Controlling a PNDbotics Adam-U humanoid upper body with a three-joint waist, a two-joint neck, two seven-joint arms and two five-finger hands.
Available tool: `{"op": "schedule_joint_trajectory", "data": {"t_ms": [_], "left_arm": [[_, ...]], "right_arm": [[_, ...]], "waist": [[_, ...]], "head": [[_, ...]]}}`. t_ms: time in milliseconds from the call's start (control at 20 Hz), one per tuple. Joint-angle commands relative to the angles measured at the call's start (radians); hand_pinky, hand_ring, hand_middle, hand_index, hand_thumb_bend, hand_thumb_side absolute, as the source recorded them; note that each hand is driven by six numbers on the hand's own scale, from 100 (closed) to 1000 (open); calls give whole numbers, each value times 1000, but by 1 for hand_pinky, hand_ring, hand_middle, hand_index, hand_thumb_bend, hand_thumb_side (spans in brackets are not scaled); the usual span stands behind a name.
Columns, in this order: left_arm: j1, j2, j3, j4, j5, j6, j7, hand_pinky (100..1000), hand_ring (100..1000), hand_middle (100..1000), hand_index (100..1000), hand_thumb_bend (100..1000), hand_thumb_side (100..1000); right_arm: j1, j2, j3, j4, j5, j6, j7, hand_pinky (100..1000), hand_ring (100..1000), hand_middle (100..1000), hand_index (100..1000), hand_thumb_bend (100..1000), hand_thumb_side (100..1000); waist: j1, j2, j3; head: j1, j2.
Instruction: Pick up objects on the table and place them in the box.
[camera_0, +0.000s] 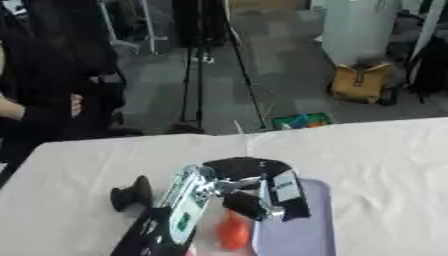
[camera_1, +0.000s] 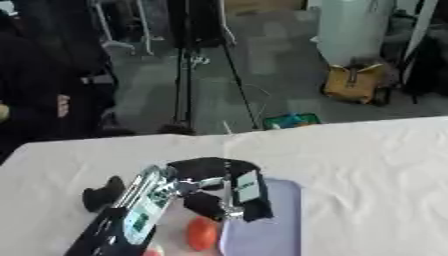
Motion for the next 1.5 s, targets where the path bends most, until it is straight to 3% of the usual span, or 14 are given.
{"op": "schedule_joint_trajectory", "data": {"t_ms": [50, 150, 200, 250, 600, 900, 1100, 1150, 1300, 1350, 1500], "left_arm": [[-23, 10, 5, -18, 20, -85, -108, 1000, 1000, 1000, 1000, 401, 1000], [-24, 12, 4, -16, 29, -90, -126, 1000, 1000, 1000, 1000, 624, 1000], [-25, 13, 5, -13, 36, -95, -140, 1000, 1000, 1000, 1000, 624, 1000], [-26, 14, 7, -12, 42, -97, -151, 1000, 1000, 1000, 1000, 704, 1000], [-32, 22, 17, -15, 88, -103, -164, 1000, 1000, 1000, 1000, 731, 1000], [-35, 26, 24, -30, 118, -106, -169, 1000, 1000, 1000, 1000, 685, 1000], [-46, 51, 44, -132, 199, -97, -180, 1000, 1000, 1000, 1000, 607, 1000], [-53, 66, 52, -172, 240, -88, -182, 1000, 1000, 1000, 1000, 556, 1000], [-67, 112, 70, -274, 371, -43, -189, 1000, 1000, 1000, 1000, 514, 1000], [-74, 121, 77, -302, 413, -30, -179, 1000, 1000, 1000, 1000, 421, 1000], [-97, 182, 123, -420, 758, 40, 30, 1000, 1000, 991, 1000, 370, 1000]], "right_arm": [[-6, -19, 0, -17, 2, 3, 0, 645, 751, 594, 721, 100, 446], [-6, -20, 0, -17, 2, 4, 0, 646, 752, 594, 720, 100, 446], [-6, -20, 1, -17, 2, 4, 0, 646, 752, 594, 720, 100, 446], [-6, -20, 1, -17, 1, 4, 0, 646, 752, 593, 720, 100, 446], [-6, -20, 2, -17, 1, 5, 3, 646, 753, 593, 718, 100, 446], [-5, -21, 2, -17, -1, 5, 2, 647, 754, 593, 716, 100, 449], [1, -26, 0, -17, -2, -1, -1, 646, 753, 593, 716, 100, 451], [5, -28, -1, -17, -2, -1, -2, 646, 753, 593, 716, 100, 450], [10, -32, -1, -17, -1, 1, -6, 646, 753, 593, 716, 100, 449], [11, -32, -1, -17, -1, 2, -7, 645, 752, 593, 715, 100, 447], [18, -38, -2, -17, -6, 1, -14, 644, 752, 593, 714, 100, 447]], "waist": [[-9, -16, 0], [-9, -17, -1], [-9, -17, -1], [-9, -17, -1], [-9, -17, 2], [-12, -19, 4], [-14, -27, 11], [-13, -32, 15], [-11, -41, 22], [-11, -45, 24], [-14, -59, 37]], "head": [[-1, -7], [-2, -6], [-2, -6], [-3, -6], [-10, -2], [-15, -4], [-24, 12], [-26, 19], [-30, 31], [-31, 35], [-35, 49]]}}
